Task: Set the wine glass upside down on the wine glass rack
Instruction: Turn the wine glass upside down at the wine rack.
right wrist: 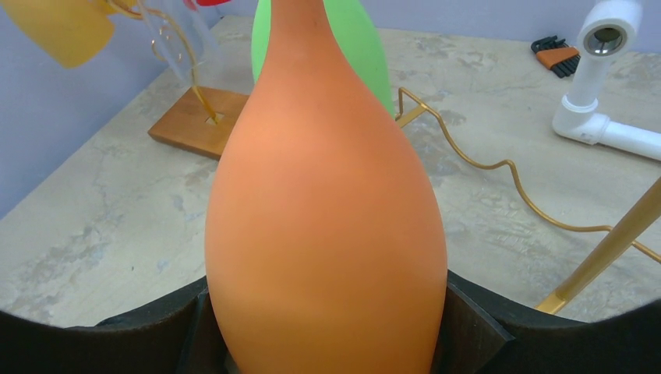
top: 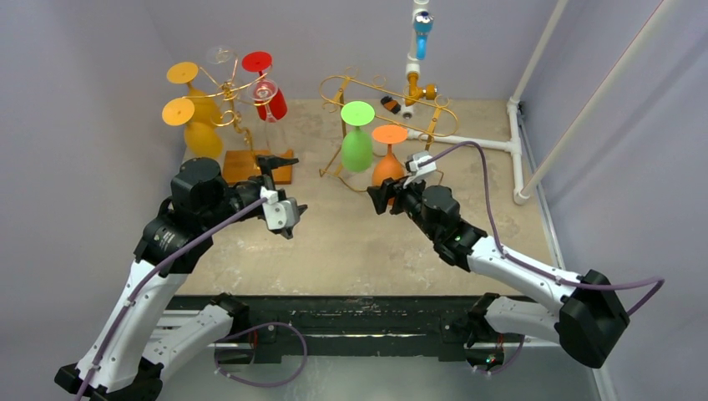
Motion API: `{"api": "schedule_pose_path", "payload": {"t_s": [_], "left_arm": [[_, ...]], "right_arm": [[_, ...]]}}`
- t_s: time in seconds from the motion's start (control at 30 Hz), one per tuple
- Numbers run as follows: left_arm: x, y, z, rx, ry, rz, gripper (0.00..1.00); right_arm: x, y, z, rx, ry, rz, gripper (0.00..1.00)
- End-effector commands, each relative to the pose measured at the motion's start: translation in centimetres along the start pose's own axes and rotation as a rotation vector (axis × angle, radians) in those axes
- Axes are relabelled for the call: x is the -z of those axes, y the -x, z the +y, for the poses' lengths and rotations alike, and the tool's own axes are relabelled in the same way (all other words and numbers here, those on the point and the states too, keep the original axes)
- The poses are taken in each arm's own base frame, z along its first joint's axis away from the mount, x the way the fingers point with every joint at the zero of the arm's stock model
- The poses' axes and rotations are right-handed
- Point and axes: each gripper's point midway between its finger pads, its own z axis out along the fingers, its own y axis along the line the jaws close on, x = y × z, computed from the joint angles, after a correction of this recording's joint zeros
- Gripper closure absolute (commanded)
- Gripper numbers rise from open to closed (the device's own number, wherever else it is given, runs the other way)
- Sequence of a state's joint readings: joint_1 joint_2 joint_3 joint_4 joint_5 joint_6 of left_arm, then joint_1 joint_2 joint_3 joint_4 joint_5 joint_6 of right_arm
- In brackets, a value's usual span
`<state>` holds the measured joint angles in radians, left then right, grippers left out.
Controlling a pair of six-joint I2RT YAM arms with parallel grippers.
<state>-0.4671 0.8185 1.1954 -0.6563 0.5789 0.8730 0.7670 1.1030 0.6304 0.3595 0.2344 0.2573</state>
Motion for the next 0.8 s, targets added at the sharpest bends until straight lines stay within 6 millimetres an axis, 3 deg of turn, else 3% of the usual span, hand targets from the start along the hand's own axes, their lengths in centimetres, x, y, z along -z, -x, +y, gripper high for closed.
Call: {"api": "schedule_pose_path", "payload": {"t_s": [0.0, 0.53, 0.67, 0.77], "left_arm": [[0.0, 0.5, 0.3, -0.01, 0.018, -0.024, 0.0], [-0.1, 0.3, 0.0, -0.014, -0.002, -0.019, 0.0], [-0.2, -0.1, -0.5, 0.001, -0.015, -0.01, 0.0], [-0.3, -0.5, -0.8, 0.034, -0.017, 0.004, 0.0]], "right_arm": [[-1.0, 4.6, 0.8, -0.038, 0.036, -0.12, 0.37], [-3.2, 4.4, -0.3, -0.113, 0.045, -0.13, 0.37], [-3.4, 3.6, -1.0, -0.121, 0.015, -0.122, 0.3], [-3.5, 2.6, -1.6, -0.13, -0.009, -0.112, 0.2]]}}
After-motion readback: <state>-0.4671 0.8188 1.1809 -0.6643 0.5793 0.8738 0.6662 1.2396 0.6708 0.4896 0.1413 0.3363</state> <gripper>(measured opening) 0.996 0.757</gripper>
